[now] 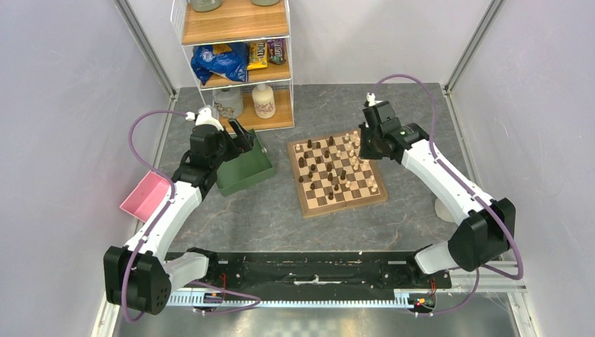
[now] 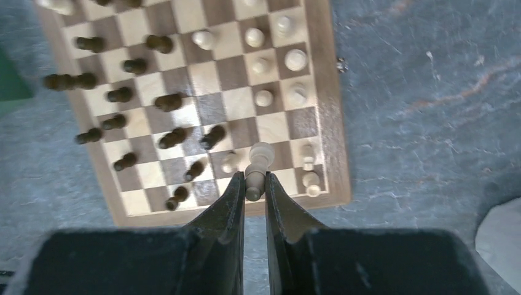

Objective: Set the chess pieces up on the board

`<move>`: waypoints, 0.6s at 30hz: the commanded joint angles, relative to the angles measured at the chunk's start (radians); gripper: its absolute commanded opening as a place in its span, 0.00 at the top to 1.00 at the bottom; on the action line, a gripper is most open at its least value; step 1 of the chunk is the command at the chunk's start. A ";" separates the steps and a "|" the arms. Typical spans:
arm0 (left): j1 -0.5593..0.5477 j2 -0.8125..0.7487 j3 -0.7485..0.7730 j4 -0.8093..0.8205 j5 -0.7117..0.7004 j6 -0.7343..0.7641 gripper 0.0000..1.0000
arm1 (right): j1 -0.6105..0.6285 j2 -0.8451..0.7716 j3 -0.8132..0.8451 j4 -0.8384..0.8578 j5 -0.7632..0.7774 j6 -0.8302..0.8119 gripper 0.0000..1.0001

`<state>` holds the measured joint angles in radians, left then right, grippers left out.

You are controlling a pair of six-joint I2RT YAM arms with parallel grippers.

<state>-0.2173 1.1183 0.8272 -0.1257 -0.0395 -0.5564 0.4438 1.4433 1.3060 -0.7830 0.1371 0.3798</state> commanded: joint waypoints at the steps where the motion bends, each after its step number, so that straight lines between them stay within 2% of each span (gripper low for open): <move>1: 0.007 -0.026 -0.008 0.025 0.020 -0.002 0.04 | -0.049 0.041 -0.035 -0.004 -0.006 -0.033 0.89; 18: 0.011 -0.016 -0.006 0.026 0.018 -0.001 0.04 | -0.113 0.158 -0.076 0.049 -0.033 -0.050 0.89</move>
<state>-0.2134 1.1091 0.8230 -0.1261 -0.0395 -0.5564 0.3382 1.5848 1.2427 -0.7742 0.1104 0.3466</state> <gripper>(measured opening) 0.959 0.191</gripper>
